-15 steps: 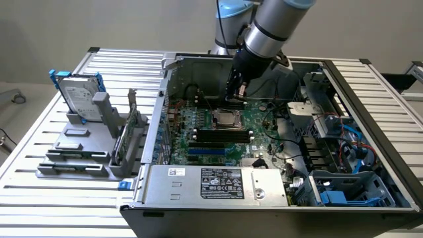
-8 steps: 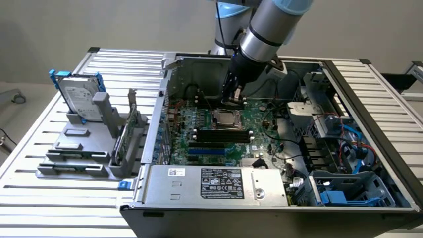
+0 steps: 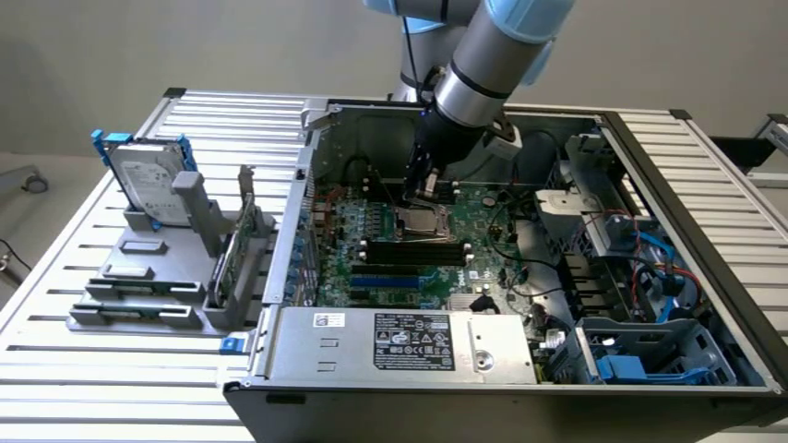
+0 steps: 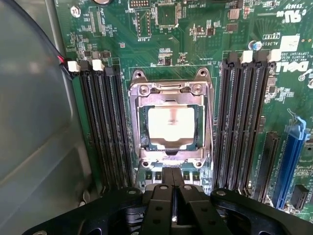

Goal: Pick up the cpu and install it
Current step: 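Close the cpu cover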

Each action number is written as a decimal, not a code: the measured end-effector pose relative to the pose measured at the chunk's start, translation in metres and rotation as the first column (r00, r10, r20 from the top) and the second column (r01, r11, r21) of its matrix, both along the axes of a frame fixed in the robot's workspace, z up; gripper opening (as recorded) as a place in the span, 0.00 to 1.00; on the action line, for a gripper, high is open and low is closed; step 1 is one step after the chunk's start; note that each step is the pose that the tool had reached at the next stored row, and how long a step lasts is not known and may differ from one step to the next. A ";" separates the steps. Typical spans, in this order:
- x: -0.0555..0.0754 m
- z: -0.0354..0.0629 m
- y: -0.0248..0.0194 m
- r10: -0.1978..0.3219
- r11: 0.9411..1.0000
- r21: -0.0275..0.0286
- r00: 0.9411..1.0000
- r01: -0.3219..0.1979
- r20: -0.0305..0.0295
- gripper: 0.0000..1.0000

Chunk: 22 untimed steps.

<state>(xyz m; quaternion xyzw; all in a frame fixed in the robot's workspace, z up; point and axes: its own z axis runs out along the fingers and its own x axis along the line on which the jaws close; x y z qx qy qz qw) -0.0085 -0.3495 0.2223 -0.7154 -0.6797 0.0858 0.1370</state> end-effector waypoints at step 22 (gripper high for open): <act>-0.002 -0.0282 0.0022 -0.010 1.000 0.000 1.000 0.010 -0.019 0.11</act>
